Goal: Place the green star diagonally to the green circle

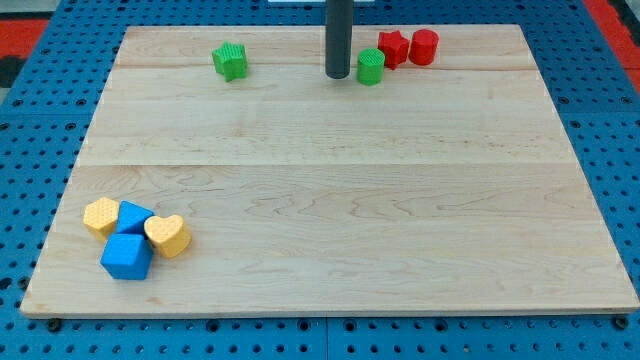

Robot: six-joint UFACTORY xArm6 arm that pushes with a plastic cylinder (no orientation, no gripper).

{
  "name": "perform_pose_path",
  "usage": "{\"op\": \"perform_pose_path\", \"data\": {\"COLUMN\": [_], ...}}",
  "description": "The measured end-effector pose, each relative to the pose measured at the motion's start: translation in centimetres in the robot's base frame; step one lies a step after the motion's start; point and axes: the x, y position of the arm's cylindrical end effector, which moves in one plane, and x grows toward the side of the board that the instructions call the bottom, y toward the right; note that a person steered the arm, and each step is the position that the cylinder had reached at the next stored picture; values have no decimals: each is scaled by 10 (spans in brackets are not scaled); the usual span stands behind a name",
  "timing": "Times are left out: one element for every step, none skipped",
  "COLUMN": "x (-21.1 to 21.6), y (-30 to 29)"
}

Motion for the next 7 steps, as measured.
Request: {"op": "perform_pose_path", "data": {"x": [18,32,19,-26,-27,14,20], "y": [-66,-158,-242,-284,-249,-172,-129]}}
